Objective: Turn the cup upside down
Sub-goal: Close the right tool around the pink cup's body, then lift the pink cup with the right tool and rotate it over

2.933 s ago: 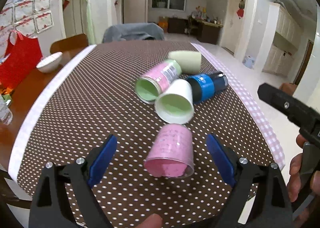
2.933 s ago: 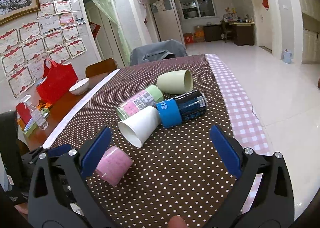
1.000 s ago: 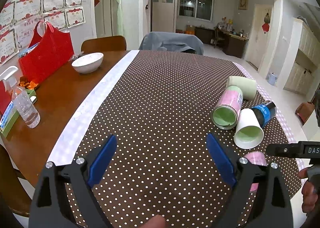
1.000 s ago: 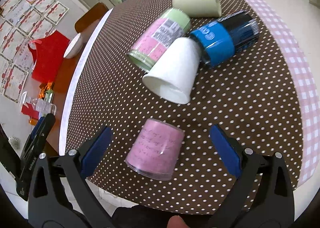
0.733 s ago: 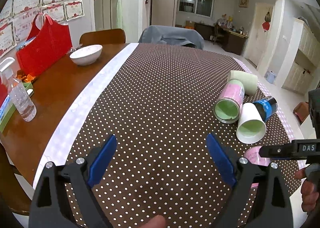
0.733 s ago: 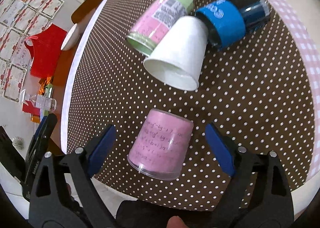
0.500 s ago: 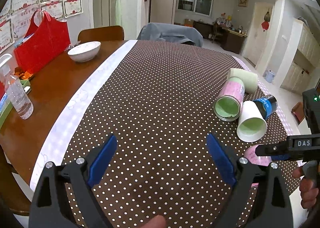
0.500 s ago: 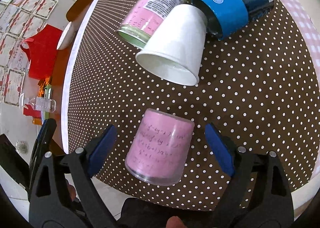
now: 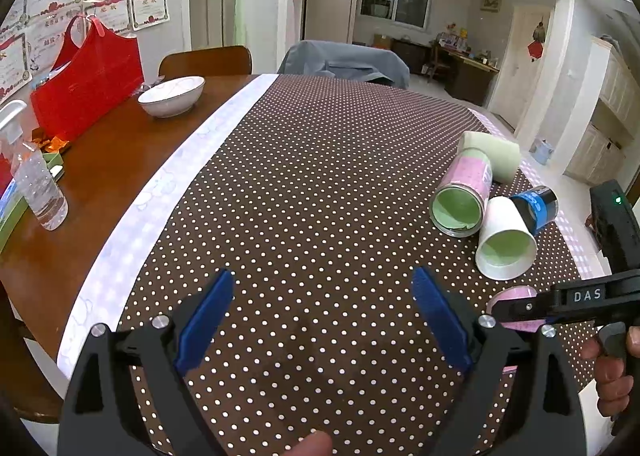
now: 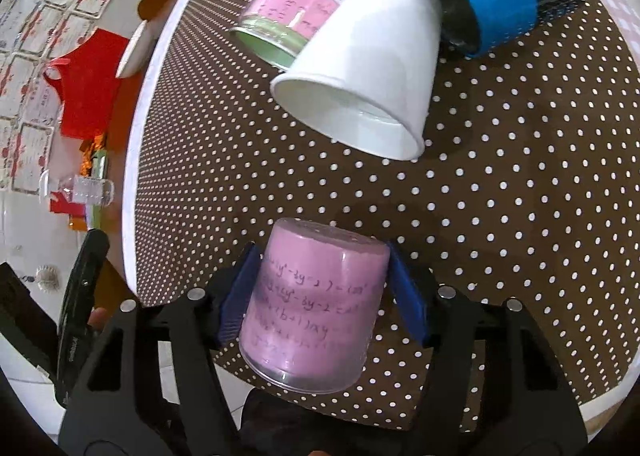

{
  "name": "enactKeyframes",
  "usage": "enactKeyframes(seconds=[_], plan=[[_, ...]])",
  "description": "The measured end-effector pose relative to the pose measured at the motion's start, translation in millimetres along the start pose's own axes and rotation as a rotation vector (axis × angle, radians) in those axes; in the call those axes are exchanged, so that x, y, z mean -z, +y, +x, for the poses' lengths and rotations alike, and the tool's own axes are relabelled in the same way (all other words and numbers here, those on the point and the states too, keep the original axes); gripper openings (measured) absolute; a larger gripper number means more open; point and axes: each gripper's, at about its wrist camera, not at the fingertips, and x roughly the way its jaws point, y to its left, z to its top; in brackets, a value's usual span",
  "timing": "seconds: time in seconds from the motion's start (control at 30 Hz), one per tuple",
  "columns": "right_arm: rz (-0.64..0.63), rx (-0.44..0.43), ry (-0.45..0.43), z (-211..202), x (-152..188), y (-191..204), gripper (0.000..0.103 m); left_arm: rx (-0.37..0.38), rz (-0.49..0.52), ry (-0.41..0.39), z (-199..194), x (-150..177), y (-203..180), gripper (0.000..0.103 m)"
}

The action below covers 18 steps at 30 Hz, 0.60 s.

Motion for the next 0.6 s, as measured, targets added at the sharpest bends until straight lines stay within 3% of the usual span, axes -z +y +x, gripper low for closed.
enactKeyframes(seconds=[0.2,0.4,0.47,0.6], plan=[[0.006,-0.087,-0.009,-8,7,-12,0.061,-0.024,0.008,-0.011,-9,5,-13,0.089],[0.000,-0.197,-0.073,-23,10,-23,0.061,-0.055,0.024,-0.029,-20,10,-32,0.089],[-0.020,-0.219,-0.122,-33,11,-26,0.061,-0.066,0.028,-0.042,-24,12,-38,0.089],[-0.156,-0.189,-0.360,-70,20,-14,0.061,-0.083,0.032,-0.069,-31,15,-49,0.089]])
